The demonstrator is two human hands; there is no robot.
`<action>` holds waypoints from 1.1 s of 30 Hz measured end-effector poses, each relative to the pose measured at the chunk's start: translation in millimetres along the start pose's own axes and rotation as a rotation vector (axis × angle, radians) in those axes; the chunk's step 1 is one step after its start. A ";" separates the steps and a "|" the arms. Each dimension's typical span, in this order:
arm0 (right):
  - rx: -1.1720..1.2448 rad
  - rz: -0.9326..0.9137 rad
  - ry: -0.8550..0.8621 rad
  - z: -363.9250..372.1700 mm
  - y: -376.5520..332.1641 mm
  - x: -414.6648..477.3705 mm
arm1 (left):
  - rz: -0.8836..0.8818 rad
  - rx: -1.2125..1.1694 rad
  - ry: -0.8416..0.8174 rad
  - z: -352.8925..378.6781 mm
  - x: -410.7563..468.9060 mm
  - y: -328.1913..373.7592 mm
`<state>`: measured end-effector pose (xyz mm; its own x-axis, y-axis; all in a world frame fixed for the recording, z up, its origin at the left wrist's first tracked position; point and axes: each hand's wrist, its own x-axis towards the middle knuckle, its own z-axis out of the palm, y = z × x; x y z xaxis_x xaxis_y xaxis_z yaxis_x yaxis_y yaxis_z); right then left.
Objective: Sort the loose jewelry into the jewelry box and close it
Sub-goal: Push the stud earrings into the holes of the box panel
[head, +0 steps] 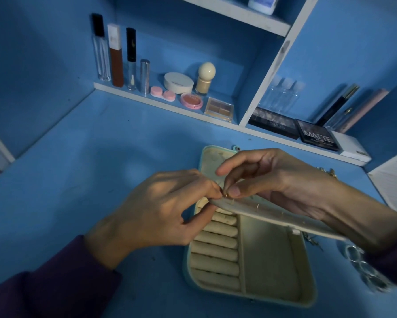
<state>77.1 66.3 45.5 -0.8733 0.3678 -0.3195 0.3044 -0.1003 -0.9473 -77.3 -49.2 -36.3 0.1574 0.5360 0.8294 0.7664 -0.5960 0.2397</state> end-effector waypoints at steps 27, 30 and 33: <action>-0.207 -0.024 0.084 7.6 -4.7 -5.9 | 0.006 0.023 0.010 1.1 -0.6 -1.0; -0.223 -0.023 0.084 6.7 -4.1 -5.9 | 0.007 0.020 0.017 1.2 -1.1 -1.3; -0.239 -0.009 0.070 5.3 -3.5 -6.1 | 0.008 0.017 0.022 1.5 -1.3 -1.6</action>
<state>79.4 59.5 50.7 -0.8501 0.4321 -0.3010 0.3855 0.1211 -0.9147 -77.8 -48.1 -38.5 0.1496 0.5179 0.8423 0.7757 -0.5897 0.2249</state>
